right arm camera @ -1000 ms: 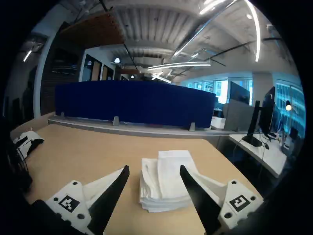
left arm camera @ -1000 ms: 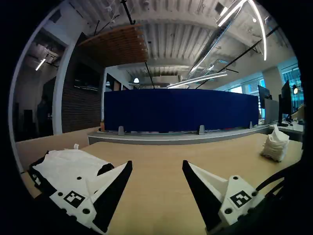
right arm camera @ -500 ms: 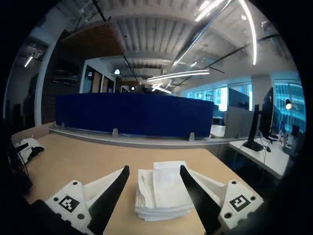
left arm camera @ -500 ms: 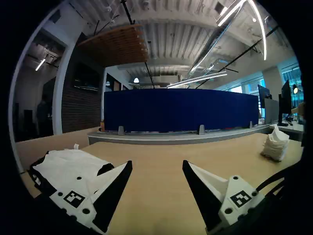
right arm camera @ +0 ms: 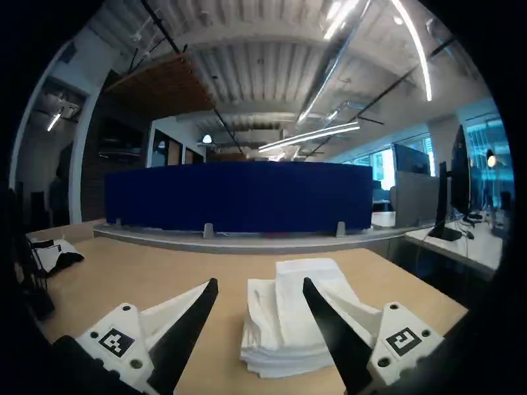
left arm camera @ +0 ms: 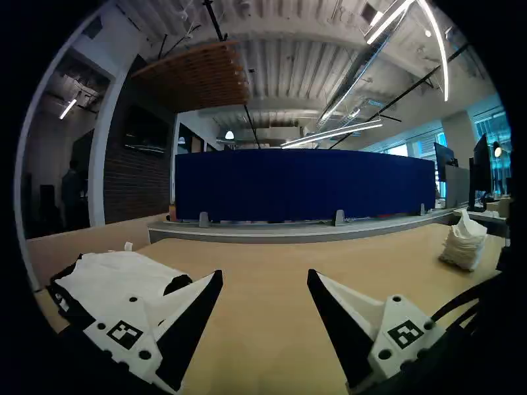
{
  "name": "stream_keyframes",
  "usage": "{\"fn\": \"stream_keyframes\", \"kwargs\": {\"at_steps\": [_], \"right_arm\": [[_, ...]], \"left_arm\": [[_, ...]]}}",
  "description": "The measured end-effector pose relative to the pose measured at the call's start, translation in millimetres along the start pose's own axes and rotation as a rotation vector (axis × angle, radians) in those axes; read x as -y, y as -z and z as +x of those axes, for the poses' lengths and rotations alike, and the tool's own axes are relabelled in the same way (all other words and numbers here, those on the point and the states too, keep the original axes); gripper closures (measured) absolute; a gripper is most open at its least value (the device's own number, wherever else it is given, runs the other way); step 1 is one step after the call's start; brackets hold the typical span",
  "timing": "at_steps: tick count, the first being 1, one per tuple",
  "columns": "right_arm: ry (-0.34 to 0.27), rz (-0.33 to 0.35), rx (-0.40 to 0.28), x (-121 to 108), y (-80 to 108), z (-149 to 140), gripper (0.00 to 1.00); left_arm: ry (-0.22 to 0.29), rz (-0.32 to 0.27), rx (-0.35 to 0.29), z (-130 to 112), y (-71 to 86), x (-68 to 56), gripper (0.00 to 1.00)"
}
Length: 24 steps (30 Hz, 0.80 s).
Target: Fold towel
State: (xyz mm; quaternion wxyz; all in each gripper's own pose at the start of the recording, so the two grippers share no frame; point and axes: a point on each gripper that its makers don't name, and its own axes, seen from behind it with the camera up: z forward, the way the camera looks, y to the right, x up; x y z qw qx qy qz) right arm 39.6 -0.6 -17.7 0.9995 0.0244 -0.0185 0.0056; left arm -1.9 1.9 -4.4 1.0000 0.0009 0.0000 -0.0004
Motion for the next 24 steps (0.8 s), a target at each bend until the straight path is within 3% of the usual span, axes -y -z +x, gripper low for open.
{"fn": "stream_keyframes", "kwargs": {"at_steps": [9, 24], "right_arm": [[-0.064, -0.032, -0.036, -15.6, -7.9, -9.5, 0.00], [-0.081, -0.027, -0.030, -2.9, -21.7, -33.3, 0.00]], "left_arm": [[0.000, 0.000, 0.000, -0.1, 0.0, -0.2, 0.05], [0.000, 0.000, 0.000, 0.2, 0.0, 0.4, 0.04]]}}
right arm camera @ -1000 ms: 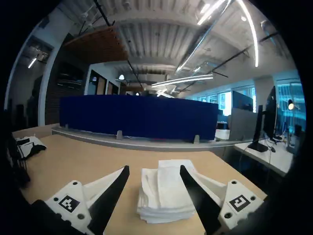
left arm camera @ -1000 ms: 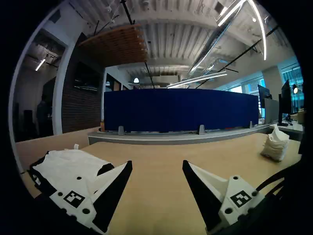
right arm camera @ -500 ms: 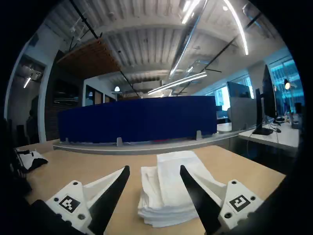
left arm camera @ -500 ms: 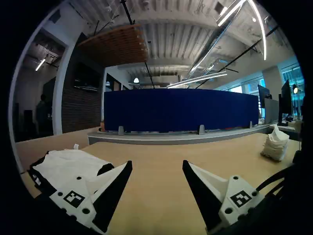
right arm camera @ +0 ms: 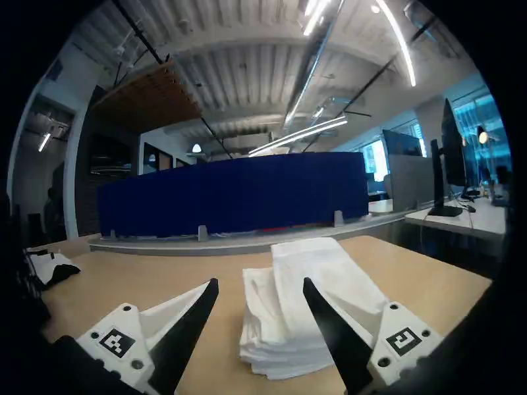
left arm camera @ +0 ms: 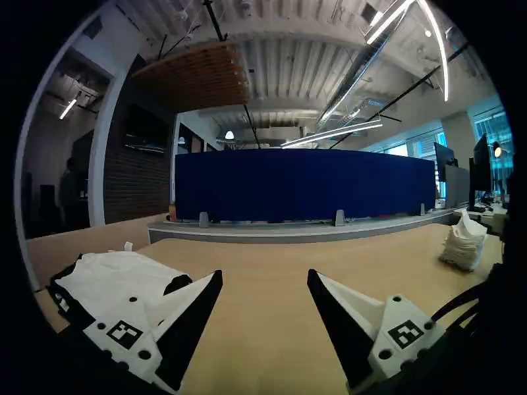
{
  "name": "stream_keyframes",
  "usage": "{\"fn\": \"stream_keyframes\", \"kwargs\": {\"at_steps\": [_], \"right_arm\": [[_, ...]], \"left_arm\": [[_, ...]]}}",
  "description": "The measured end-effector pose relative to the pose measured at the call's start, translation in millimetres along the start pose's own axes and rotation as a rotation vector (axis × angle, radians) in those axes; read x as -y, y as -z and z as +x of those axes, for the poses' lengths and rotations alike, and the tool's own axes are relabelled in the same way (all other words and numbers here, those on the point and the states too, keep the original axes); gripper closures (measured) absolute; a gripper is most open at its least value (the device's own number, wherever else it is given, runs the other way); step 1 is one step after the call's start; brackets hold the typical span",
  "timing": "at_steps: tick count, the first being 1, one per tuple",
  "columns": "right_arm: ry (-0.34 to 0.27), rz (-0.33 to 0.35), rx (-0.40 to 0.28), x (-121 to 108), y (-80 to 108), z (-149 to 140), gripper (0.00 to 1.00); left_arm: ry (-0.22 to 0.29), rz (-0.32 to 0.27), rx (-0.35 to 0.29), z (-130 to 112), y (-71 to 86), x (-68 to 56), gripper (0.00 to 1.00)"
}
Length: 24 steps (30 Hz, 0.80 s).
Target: Fold towel
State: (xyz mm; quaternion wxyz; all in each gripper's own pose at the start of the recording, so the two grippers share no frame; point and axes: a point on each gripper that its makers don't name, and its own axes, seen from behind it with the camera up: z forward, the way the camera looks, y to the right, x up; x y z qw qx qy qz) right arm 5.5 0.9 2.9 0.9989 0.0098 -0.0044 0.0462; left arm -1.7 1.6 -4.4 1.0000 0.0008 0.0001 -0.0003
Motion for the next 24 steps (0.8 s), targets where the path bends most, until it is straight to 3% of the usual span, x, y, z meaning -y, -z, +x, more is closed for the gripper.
{"fn": "stream_keyframes", "kwargs": {"at_steps": [17, 24], "right_arm": [[0.086, 0.011, -0.010, 10.8, 3.3, -7.2, 0.00], [0.093, 0.001, -0.008, 8.7, 1.9, -4.9, 0.00]], "left_arm": [[0.000, 0.000, 0.000, 0.3, -0.2, -0.2, 0.04], [0.000, 0.000, 0.000, 0.2, 0.2, -0.2, 0.04]]}}
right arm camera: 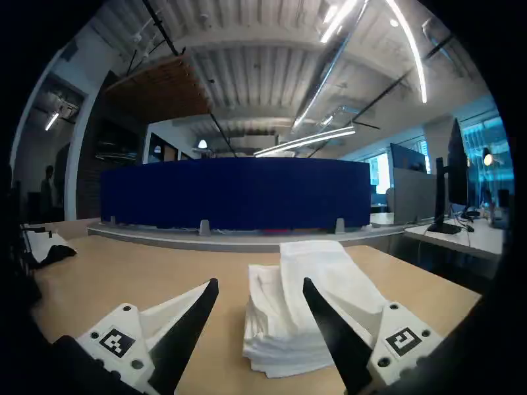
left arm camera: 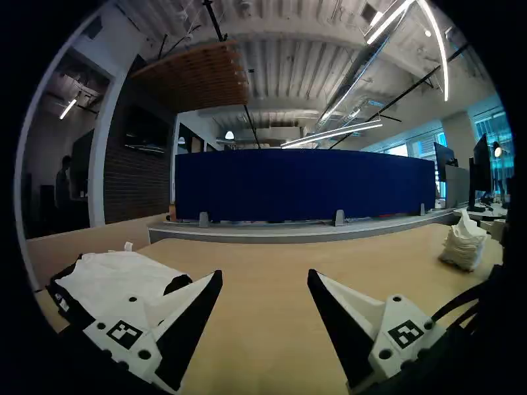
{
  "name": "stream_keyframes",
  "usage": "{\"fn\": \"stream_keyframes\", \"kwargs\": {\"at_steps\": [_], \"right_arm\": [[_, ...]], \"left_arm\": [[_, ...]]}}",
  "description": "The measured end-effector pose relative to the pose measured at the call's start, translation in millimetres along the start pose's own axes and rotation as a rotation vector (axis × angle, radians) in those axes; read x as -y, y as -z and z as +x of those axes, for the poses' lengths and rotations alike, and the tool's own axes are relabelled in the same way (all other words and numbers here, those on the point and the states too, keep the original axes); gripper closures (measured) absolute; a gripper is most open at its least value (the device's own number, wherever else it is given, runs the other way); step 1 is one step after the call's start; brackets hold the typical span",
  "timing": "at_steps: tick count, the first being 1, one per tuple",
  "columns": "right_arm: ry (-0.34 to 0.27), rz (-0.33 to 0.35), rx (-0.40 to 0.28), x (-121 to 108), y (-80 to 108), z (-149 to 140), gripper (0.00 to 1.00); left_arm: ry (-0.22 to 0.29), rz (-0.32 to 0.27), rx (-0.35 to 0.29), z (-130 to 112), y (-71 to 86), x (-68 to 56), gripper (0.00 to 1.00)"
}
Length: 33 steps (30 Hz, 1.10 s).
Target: Fold towel
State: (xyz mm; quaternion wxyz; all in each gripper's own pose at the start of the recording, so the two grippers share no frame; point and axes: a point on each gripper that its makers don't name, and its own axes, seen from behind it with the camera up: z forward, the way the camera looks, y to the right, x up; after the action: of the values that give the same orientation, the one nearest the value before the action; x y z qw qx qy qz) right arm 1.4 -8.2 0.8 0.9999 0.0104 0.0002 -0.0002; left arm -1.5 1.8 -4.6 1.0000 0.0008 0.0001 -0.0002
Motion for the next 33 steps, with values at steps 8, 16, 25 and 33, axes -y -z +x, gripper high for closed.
{"fn": "stream_keyframes", "kwargs": {"at_steps": [8, 16, 25, 33], "right_arm": [[0.001, 0.000, 0.001, -0.1, 0.1, -1.3, 0.00], [0.000, 0.000, 0.001, -0.3, 2.0, -2.4, 0.00], [0.000, 0.001, 0.001, 0.6, 3.2, -1.9, 0.00], [0.000, 0.001, 0.001, 0.1, 3.6, -1.6, 0.00]], "left_arm": [[0.000, 0.000, 0.000, -0.2, -0.2, 0.2, 0.04], [0.000, 0.000, 0.000, -0.1, -0.6, -0.6, 0.04], [0.001, 0.000, 0.000, 0.4, 0.2, -0.2, 0.04], [0.003, 0.000, 0.001, 0.6, -0.1, 0.8, 0.04]]}}
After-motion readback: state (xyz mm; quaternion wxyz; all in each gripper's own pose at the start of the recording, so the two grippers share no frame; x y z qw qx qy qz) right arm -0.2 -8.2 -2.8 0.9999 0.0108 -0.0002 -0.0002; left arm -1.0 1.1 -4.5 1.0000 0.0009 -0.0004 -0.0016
